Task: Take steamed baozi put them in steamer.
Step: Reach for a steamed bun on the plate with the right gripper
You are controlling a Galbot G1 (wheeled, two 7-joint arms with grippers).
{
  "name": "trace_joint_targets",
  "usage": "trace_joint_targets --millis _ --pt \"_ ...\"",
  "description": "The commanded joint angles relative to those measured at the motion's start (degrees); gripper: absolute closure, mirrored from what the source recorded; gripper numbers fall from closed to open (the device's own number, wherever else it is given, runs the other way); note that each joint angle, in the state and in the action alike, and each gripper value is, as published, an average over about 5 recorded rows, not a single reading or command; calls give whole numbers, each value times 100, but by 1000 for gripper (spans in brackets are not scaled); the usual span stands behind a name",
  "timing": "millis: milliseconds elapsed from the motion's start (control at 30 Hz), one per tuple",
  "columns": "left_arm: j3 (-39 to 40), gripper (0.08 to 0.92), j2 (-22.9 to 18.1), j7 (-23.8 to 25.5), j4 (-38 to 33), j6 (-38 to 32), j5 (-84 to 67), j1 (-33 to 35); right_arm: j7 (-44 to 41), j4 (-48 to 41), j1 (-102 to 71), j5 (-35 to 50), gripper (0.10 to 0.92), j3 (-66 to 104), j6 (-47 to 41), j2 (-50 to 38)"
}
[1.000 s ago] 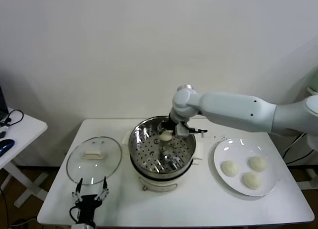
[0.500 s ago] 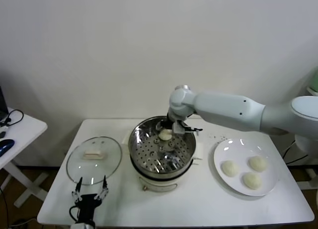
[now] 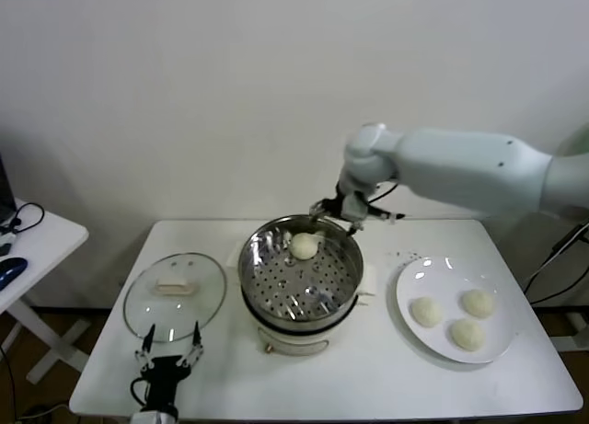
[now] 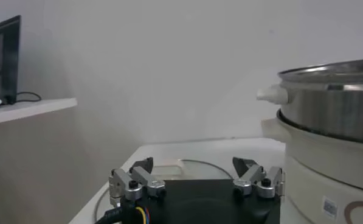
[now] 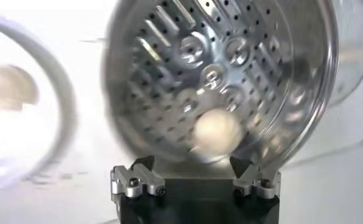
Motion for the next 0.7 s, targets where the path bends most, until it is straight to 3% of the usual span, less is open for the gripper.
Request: trace_joint_targets --millis 33,300,700 --pt "12 177 4 -4 -12 -19 17 11 -766 202 2205 3154 203 -2681 -1312 -989" --pt "-24 177 12 3 -63 -9 -4 12 -406 604 1789 3474 203 -3489 -2593 -1952" --pt "-168 177 9 -9 103 -71 29 -14 364 438 -337 3297 203 -1911 -3481 -2273"
